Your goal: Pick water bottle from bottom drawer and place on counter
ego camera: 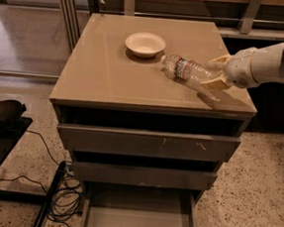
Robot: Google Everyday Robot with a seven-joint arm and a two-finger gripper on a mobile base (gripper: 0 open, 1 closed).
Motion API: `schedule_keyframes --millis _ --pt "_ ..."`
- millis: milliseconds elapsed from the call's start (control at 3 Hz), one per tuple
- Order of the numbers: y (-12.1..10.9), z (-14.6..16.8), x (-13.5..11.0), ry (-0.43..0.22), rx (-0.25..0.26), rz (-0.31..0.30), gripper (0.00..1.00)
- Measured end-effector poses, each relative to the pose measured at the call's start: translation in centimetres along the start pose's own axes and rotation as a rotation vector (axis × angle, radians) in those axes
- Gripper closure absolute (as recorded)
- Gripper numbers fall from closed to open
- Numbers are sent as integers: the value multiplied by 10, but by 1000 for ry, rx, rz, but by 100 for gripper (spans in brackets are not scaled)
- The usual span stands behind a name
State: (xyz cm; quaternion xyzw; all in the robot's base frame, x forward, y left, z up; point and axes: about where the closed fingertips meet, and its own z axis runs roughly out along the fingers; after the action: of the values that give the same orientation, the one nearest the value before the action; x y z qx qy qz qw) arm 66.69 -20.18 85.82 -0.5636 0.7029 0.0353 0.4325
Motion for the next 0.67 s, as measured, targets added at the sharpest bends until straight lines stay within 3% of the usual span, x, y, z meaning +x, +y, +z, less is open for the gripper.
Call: schedule_keyframes --millis 333,667 --pt "9 9 1 -7 -36 4 82" --pt "9 9 1 -7 -37 4 58"
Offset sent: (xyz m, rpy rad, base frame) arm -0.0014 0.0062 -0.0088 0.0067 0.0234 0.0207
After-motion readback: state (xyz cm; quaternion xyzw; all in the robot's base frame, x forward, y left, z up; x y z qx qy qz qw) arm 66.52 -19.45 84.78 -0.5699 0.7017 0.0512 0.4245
